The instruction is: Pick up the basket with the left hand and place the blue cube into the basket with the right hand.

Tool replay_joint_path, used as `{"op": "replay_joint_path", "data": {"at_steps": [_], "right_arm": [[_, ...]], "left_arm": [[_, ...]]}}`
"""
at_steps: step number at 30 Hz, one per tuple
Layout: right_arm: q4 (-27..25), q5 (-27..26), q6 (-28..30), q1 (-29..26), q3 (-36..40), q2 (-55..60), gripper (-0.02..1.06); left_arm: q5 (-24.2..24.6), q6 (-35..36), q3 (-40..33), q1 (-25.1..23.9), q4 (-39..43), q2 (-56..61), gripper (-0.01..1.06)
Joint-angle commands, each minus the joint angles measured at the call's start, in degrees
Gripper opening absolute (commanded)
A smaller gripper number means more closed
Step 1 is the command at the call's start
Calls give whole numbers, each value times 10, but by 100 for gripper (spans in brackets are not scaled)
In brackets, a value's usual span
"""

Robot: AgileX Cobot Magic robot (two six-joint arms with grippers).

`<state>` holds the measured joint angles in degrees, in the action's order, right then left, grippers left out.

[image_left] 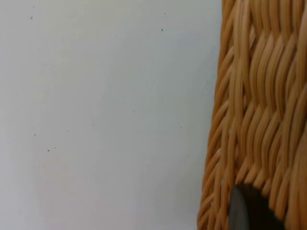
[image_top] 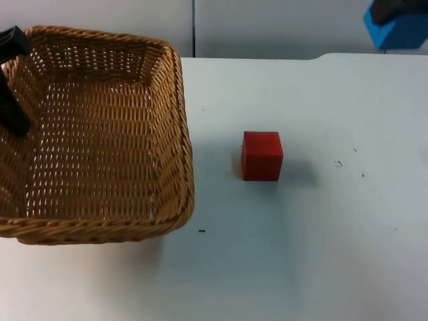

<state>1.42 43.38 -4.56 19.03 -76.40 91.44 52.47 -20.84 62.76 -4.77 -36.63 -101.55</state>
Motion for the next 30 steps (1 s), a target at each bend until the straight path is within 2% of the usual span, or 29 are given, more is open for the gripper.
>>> {"op": "replay_joint_path", "data": {"at_steps": [1, 3, 7, 8, 12, 18, 30], "right_arm": [[2, 5, 7, 25, -4, -39, 0], [2, 5, 7, 38, -4, -54, 0], [0, -16, 7, 107, -4, -79, 0], [0, -16, 7, 107, -4, -79, 0], [-2, -68, 5, 186, -4, -71, 0], [-8, -130, 5, 244, -4, -32, 0], [-14, -217, 5, 274, -4, 66, 0]], "left_arm": [[11, -2, 6, -2, -18, 3, 0], [11, -2, 6, -2, -19, 3, 0], [11, -2, 6, -2, -19, 3, 0], [11, -2, 6, -2, -19, 3, 0], [11, -2, 6, -2, -19, 3, 0], [12, -2, 6, -2, -20, 3, 0], [12, -11, 6, -2, -22, 3, 0]]}}
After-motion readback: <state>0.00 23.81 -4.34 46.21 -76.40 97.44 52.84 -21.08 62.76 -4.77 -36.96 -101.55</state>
